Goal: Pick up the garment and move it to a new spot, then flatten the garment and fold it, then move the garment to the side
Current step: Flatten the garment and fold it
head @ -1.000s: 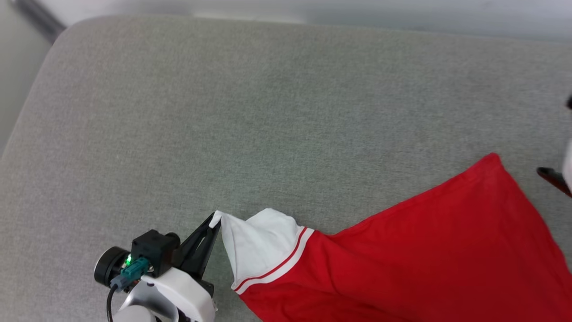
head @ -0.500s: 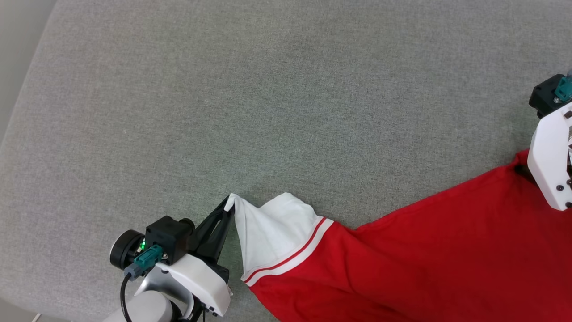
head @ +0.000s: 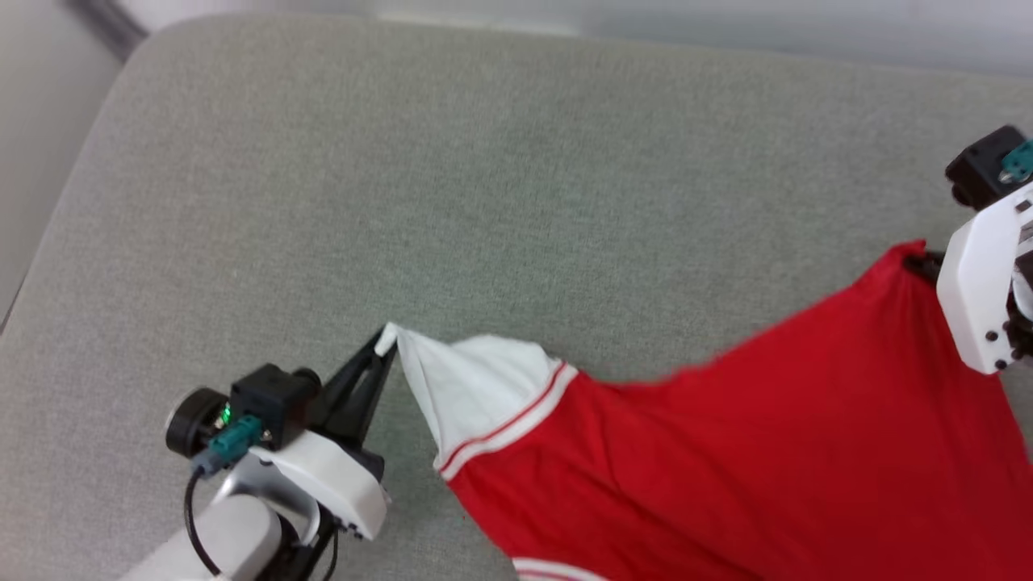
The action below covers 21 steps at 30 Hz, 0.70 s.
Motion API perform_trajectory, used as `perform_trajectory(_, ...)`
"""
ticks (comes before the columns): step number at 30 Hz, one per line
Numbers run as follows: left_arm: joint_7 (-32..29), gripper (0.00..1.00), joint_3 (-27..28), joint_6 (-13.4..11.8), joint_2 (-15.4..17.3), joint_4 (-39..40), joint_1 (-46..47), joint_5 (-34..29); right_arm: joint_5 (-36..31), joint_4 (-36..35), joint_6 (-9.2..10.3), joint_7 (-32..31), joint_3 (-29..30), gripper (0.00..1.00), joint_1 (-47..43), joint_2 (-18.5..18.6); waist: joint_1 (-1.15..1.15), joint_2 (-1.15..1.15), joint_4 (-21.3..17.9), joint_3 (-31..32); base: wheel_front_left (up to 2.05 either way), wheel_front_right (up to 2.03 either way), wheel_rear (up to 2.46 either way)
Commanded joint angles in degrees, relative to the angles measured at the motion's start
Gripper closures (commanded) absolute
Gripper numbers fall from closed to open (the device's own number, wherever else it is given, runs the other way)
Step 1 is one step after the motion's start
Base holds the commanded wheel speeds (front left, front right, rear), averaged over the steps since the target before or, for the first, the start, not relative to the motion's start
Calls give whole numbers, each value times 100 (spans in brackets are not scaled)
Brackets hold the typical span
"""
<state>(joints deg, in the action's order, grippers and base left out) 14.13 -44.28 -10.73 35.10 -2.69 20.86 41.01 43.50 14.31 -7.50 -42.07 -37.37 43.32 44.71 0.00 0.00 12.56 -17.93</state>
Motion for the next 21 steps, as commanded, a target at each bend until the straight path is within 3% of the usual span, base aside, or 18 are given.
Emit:
perform_trajectory(1,35,100,69,19,19,31,158,-28,43,-64,2,173,62,100,61,33,0,0,-118,283,0,0,0)
perform_trajectory(11,-173,100,372,270,16,-31,1399,-133,-111,-234,3,1157,634,100,352,-102,0,0,-489,628,0,0,0)
perform_trajectory(21,-575,100,765,730,-319,-569,3769,-206,-779,-82,2,1674,1304,100,1520,-317,0,0,-707,-26,0,0,0)
